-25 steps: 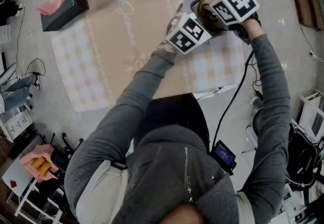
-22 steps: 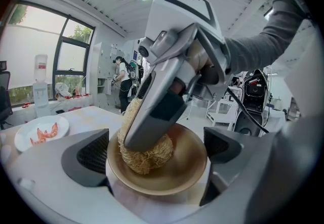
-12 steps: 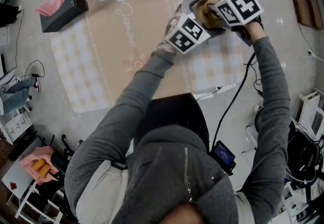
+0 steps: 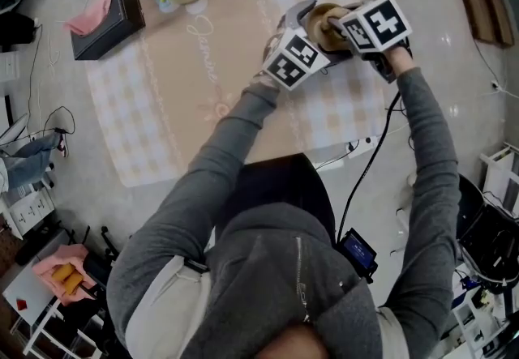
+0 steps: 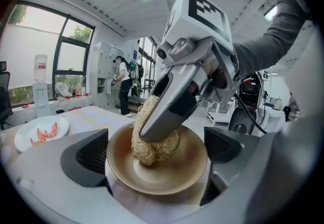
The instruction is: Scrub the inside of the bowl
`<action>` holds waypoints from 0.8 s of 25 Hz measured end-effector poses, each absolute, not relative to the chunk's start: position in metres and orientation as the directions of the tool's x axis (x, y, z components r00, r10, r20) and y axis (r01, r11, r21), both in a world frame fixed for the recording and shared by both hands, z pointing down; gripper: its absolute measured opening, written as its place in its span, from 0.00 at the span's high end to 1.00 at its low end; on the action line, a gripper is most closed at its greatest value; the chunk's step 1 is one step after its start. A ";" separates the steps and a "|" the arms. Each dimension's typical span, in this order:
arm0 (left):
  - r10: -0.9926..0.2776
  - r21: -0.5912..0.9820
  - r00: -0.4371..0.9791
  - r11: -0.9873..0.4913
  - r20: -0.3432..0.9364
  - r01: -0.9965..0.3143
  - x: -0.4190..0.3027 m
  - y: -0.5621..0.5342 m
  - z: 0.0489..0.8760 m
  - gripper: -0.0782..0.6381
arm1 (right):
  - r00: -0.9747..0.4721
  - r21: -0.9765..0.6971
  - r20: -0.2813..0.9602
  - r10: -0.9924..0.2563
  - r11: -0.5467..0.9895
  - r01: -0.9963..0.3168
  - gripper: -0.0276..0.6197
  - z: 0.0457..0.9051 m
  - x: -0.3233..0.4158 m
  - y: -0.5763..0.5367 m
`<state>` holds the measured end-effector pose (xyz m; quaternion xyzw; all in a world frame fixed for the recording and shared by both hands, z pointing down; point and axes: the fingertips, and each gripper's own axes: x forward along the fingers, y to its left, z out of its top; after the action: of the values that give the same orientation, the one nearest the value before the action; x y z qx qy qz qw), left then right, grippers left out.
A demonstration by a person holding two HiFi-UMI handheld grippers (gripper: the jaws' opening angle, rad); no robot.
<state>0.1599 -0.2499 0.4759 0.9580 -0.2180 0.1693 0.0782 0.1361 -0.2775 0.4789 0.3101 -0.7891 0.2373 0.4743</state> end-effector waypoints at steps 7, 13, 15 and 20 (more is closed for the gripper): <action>-0.382 0.080 0.854 -0.897 0.353 -0.434 0.159 -0.250 0.474 0.07 | -0.364 -0.067 0.875 -0.319 0.666 -0.743 0.78 0.476 0.138 -0.275; -0.412 0.056 0.848 -0.889 0.333 -0.455 0.154 -0.243 0.460 0.07 | -0.365 -0.071 0.872 -0.327 0.653 -0.754 0.78 0.475 0.139 -0.274; -0.421 0.058 0.847 -0.885 0.323 -0.462 0.150 -0.240 0.455 0.07 | -0.380 -0.087 0.864 -0.332 0.644 -0.760 0.77 0.474 0.138 -0.272; -0.415 0.089 0.852 -0.882 0.320 -0.463 0.142 -0.223 0.448 0.09 | -0.424 -0.113 0.818 -0.390 0.613 -0.782 0.77 0.459 0.141 -0.261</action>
<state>0.1421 -0.2235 0.4477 0.9588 -0.2288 0.1475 0.0815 0.1406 -0.2614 0.4592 0.3632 -0.8065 0.2478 0.3953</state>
